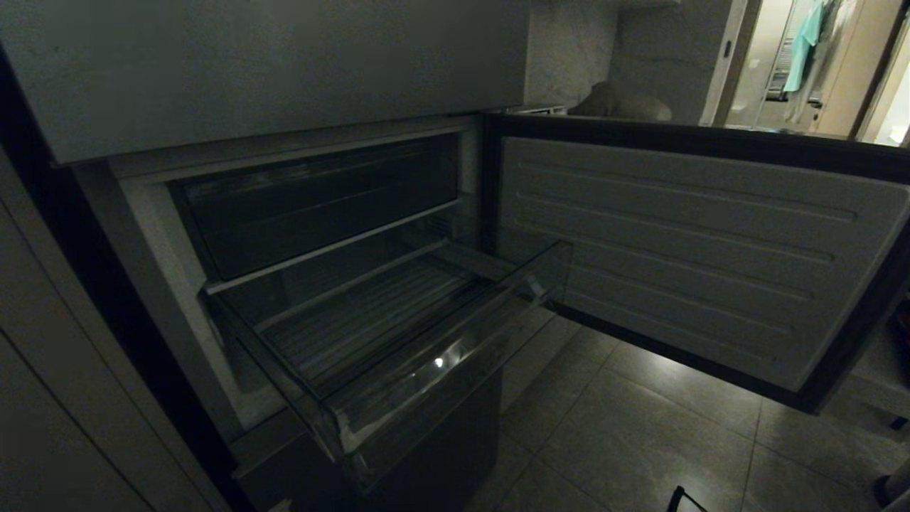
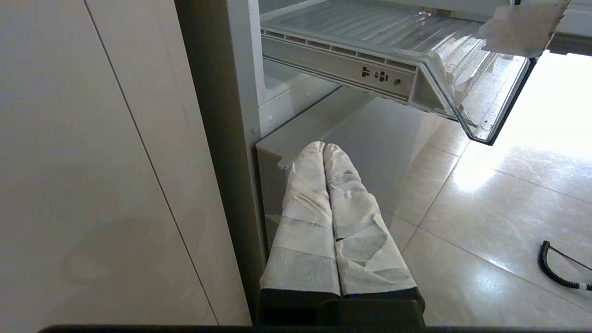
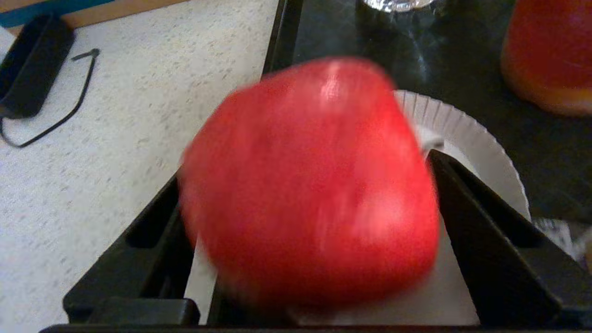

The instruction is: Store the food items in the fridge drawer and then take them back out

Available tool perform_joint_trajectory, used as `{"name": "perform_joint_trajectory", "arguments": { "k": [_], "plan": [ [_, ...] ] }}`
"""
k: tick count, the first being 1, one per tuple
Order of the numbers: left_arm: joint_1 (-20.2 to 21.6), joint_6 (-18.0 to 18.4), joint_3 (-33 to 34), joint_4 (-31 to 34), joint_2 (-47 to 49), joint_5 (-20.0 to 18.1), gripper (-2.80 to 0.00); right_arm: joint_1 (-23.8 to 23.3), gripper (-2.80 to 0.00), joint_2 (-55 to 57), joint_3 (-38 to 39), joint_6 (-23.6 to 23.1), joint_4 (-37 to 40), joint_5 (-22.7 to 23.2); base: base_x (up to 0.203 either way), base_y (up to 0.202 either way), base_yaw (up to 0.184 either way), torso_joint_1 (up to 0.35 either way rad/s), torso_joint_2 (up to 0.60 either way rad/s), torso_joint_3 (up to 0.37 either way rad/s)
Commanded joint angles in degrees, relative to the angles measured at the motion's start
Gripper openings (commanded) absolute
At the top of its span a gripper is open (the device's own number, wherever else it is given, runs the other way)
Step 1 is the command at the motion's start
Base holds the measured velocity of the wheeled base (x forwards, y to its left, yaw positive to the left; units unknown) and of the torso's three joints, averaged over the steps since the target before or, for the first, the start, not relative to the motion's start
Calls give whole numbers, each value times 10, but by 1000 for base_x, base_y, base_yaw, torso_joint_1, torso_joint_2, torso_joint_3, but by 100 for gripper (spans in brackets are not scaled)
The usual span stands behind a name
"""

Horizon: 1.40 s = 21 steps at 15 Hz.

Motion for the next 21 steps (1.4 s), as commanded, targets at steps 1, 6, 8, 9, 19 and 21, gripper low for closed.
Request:
{"name": "perform_joint_trajectory", "arguments": {
  "k": [1, 6, 8, 9, 19, 21],
  "plan": [
    [0, 0, 0, 0, 0, 0, -280, 0, 0, -28, 19, 0, -1, 2, 0, 0, 0, 0, 0, 0],
    [0, 0, 0, 0, 0, 0, -280, 0, 0, -81, 58, -1, -1, 2, 0, 0, 0, 0, 0, 0],
    [0, 0, 0, 0, 0, 0, -280, 0, 0, -104, 81, -1, -1, 2, 0, 0, 0, 0, 0, 0],
    [0, 0, 0, 0, 0, 0, -280, 0, 0, -114, 92, -1, -1, 2, 0, 0, 0, 0, 0, 0],
    [0, 0, 0, 0, 0, 0, -280, -1, -280, -355, 265, 7, -2, 6, 0, 0, 0, 0, 0, 0],
    [0, 0, 0, 0, 0, 0, -280, 0, -280, -424, 322, 8, -2, 7, 0, 0, 0, 0, 0, 0]
  ]
}}
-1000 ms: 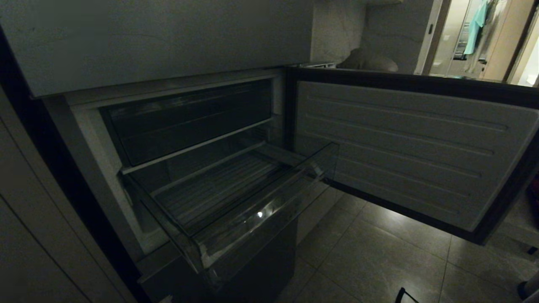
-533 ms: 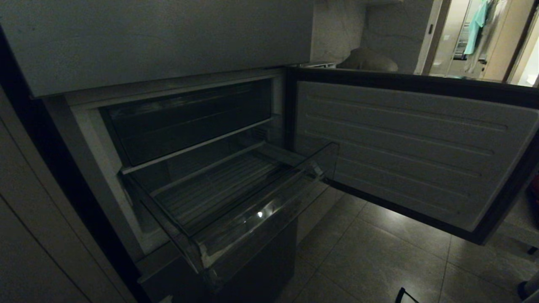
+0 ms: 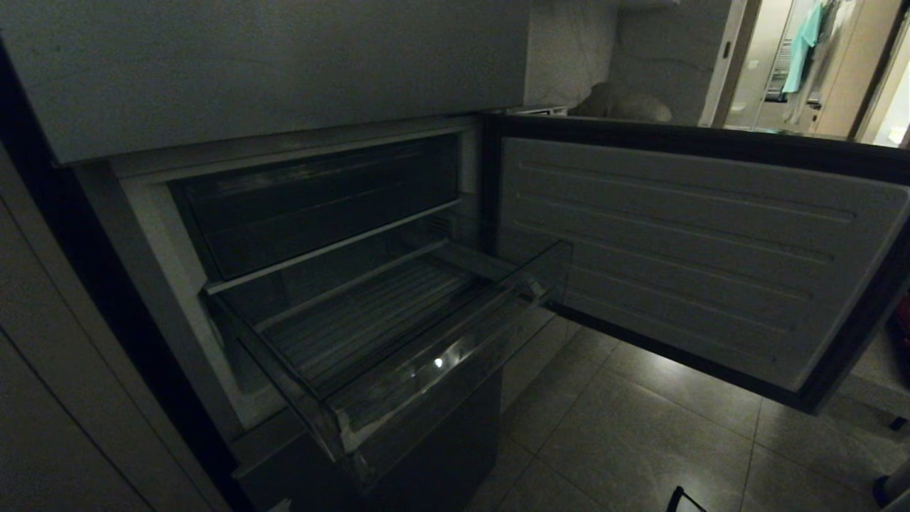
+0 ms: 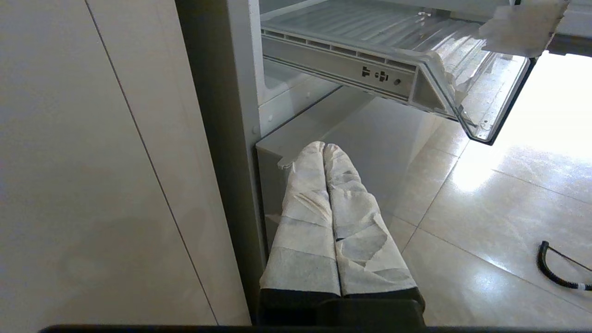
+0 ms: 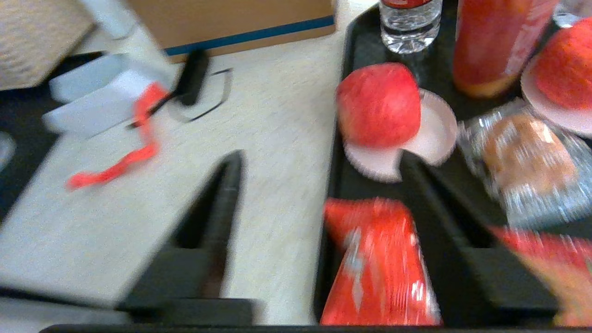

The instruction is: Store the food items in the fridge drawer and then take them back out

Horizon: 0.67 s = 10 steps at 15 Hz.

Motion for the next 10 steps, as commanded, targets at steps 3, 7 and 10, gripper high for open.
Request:
{"name": "perform_joint_trajectory", "arguments": {
  "k": [3, 7, 10],
  "plan": [
    [0, 0, 0, 0, 0, 0, -280, 2, -280, -244, 139, 1, -1, 7, 0, 0, 0, 0, 0, 0],
    [0, 0, 0, 0, 0, 0, -280, 2, -280, -434, 261, 1, 1, 28, 0, 0, 0, 0, 0, 0],
    [0, 0, 0, 0, 0, 0, -280, 4, -280, -549, 329, 0, 2, 36, 0, 0, 0, 0, 0, 0]
  ]
}}
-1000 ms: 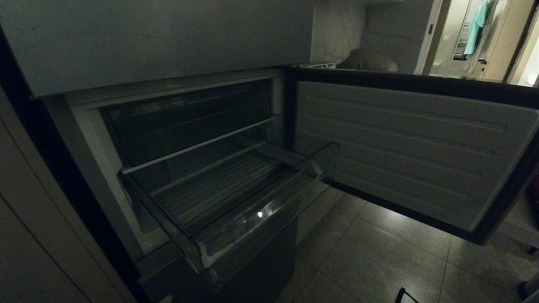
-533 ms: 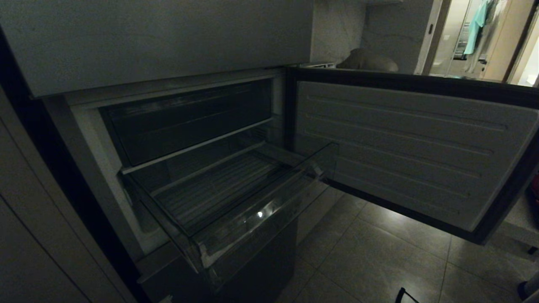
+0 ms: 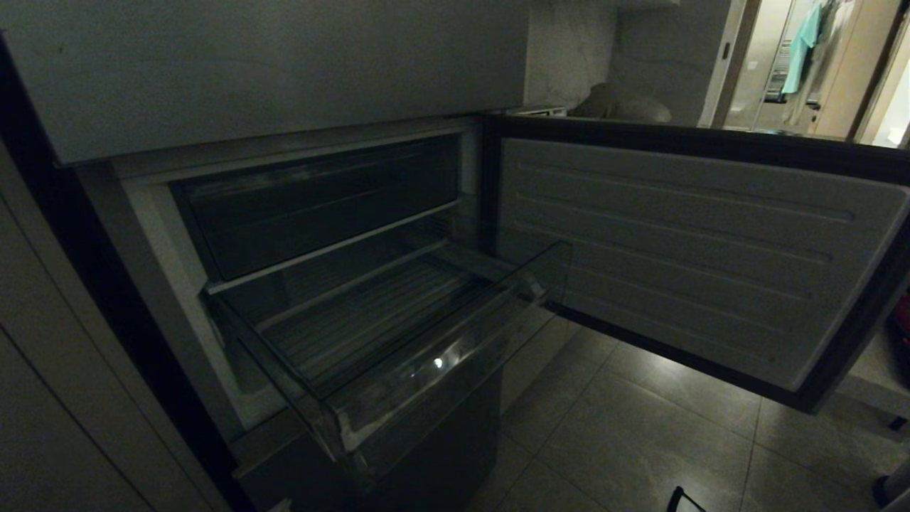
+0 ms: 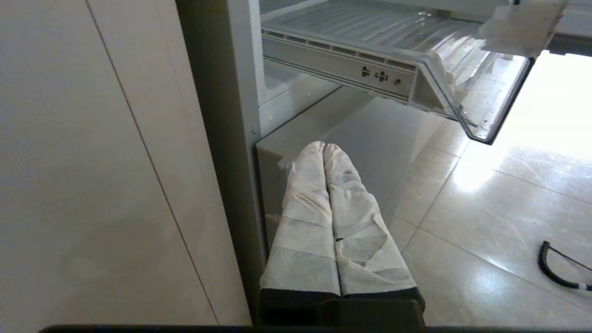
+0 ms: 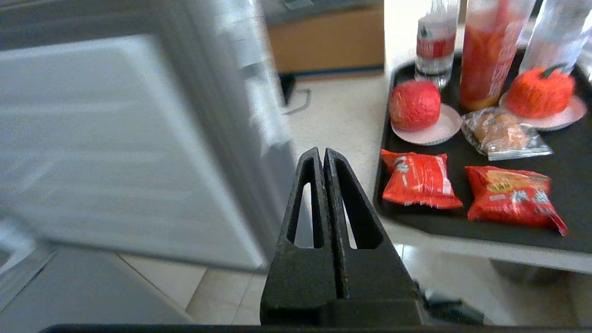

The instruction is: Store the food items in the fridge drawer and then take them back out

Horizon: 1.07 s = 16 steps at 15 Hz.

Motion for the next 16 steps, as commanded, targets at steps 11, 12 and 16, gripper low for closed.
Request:
{"name": "perform_joint_trajectory", "arguments": {
  "k": [11, 12, 16],
  "plan": [
    [0, 0, 0, 0, 0, 0, -280, 464, -280, -442, 242, -116, 193, -163, 0, 0, 0, 0, 0, 0],
    [0, 0, 0, 0, 0, 0, -280, 465, -280, -466, 273, -123, 205, -171, 0, 0, 0, 0, 0, 0],
    [0, 0, 0, 0, 0, 0, -280, 448, -280, -558, 367, -124, 182, -179, 0, 0, 0, 0, 0, 0]
  ]
}}
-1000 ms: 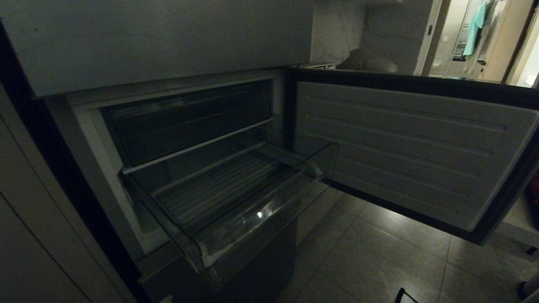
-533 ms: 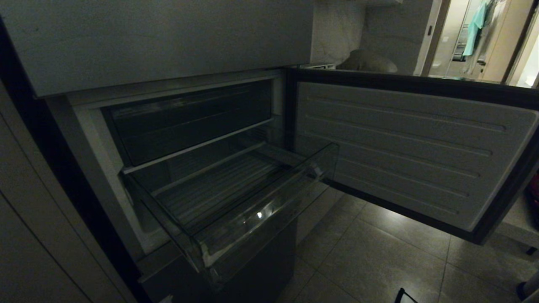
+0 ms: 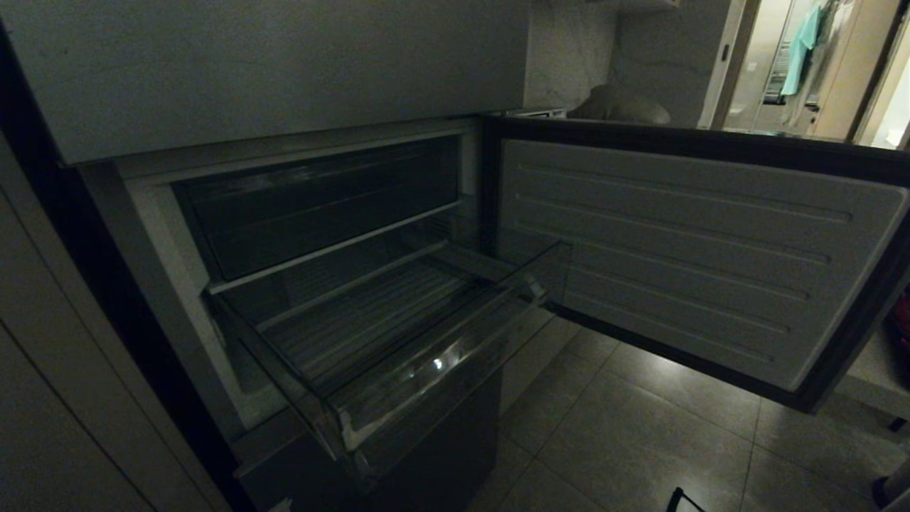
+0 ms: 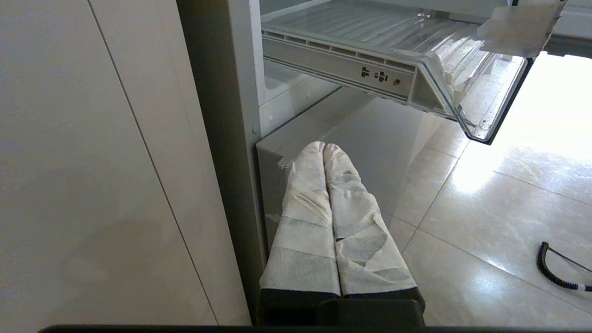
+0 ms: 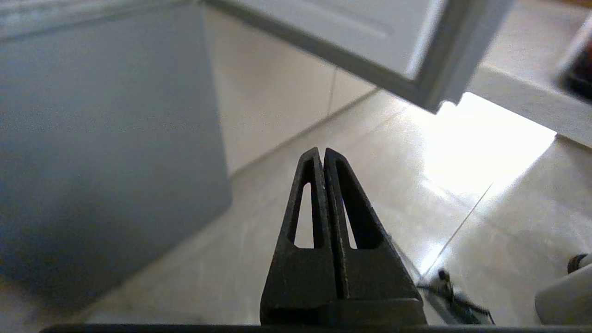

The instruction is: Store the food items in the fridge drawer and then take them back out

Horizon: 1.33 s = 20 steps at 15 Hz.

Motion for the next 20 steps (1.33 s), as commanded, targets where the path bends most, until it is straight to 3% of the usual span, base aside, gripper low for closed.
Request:
{"name": "perform_joint_trajectory", "arguments": {
  "k": [1, 3, 11, 20],
  "plan": [
    [0, 0, 0, 0, 0, 0, -280, -5, -280, -95, 28, 4, -7, -8, 0, 0, 0, 0, 0, 0],
    [0, 0, 0, 0, 0, 0, -280, -6, -280, -102, 35, 8, 1, -28, 0, 0, 0, 0, 0, 0],
    [0, 0, 0, 0, 0, 0, -280, -6, -280, -102, 35, 26, 2, -32, 0, 0, 0, 0, 0, 0],
    [0, 0, 0, 0, 0, 0, -280, -6, -280, -102, 35, 27, 2, -32, 1, -9, 166, 2, 2, 3]
  ]
}}
